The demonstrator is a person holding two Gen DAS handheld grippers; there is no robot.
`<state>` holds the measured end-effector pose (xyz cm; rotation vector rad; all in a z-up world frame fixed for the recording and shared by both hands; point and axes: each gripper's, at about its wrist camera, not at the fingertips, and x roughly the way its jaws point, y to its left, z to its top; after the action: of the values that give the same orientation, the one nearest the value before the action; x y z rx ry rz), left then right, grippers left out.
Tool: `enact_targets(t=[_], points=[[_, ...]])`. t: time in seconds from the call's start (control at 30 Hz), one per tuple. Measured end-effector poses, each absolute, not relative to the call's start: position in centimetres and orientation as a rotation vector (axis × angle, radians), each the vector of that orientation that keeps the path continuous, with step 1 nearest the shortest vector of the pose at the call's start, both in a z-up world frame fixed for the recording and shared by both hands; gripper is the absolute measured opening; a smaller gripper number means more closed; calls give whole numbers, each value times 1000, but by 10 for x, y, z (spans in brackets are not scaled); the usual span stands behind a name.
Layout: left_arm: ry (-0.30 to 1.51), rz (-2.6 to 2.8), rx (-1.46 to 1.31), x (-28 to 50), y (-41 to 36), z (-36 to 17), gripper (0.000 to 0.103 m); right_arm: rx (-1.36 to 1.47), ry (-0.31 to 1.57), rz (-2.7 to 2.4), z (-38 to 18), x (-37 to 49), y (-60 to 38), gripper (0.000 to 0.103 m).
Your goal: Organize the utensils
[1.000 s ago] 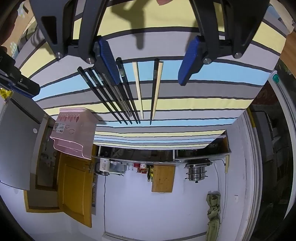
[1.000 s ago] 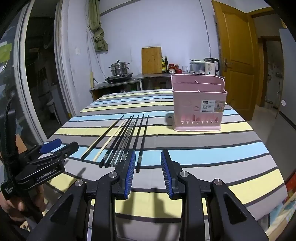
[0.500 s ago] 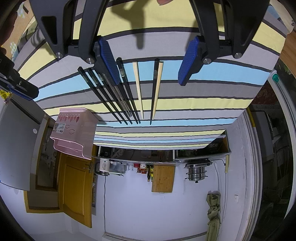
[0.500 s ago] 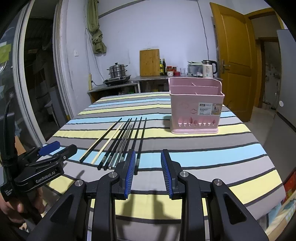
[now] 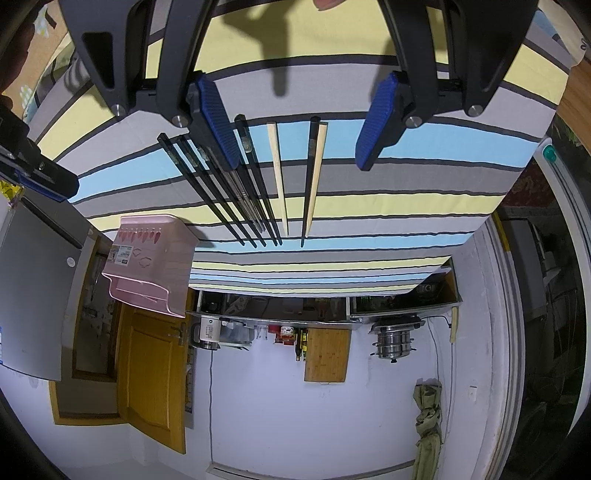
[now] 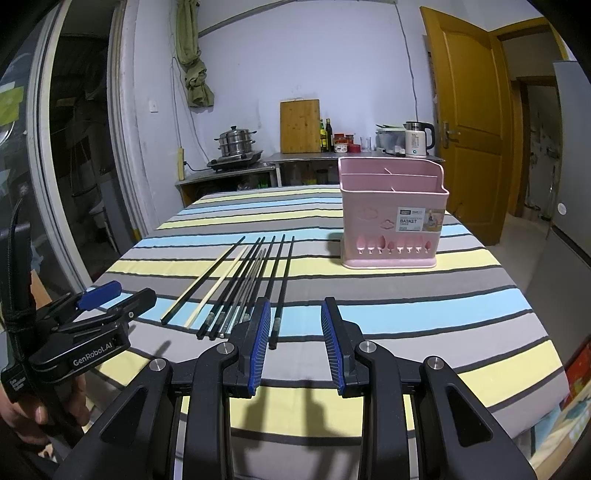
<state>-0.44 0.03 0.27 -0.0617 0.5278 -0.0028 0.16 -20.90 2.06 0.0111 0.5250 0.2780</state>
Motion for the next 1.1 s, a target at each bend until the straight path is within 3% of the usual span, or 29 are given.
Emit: enact_targets(t=[1.1], points=[[525,-6,-55,-6,-2,4,68,10,522,278,21,-1,-208,30]])
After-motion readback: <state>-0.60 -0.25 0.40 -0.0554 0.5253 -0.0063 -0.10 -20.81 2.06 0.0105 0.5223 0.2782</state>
